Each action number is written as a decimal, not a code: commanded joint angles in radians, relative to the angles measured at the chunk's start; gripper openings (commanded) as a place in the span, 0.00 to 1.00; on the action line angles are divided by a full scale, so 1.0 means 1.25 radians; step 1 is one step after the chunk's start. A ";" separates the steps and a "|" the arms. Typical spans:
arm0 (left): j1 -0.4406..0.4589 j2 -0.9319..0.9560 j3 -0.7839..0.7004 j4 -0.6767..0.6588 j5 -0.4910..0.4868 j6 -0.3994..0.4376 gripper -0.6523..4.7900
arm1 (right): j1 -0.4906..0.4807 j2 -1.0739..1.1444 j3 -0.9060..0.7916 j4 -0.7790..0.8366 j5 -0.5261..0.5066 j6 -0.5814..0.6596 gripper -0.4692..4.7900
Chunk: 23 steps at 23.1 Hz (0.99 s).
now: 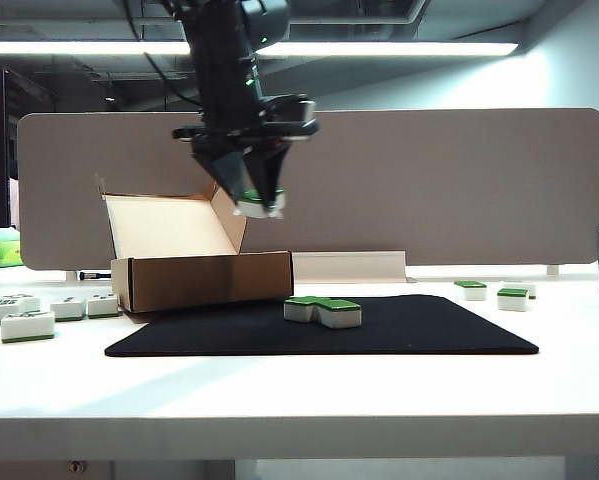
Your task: Pick up four mahjong tiles and put them into the paper box.
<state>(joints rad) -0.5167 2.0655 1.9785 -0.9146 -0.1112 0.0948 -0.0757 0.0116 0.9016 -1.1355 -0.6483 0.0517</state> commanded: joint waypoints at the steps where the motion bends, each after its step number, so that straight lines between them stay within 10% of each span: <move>1: 0.056 0.013 0.000 0.039 -0.019 0.029 0.31 | 0.000 -0.009 0.002 0.008 -0.001 -0.002 0.09; 8: 0.172 0.064 0.000 0.089 0.038 0.030 0.32 | 0.000 -0.009 0.002 0.008 -0.001 -0.002 0.09; 23: 0.190 0.160 0.000 0.140 0.141 0.041 0.34 | 0.000 -0.009 0.002 0.008 0.000 -0.002 0.09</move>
<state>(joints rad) -0.2783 2.2692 1.9732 -0.7307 0.0284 0.1421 -0.0761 0.0116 0.9012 -1.1351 -0.6479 0.0517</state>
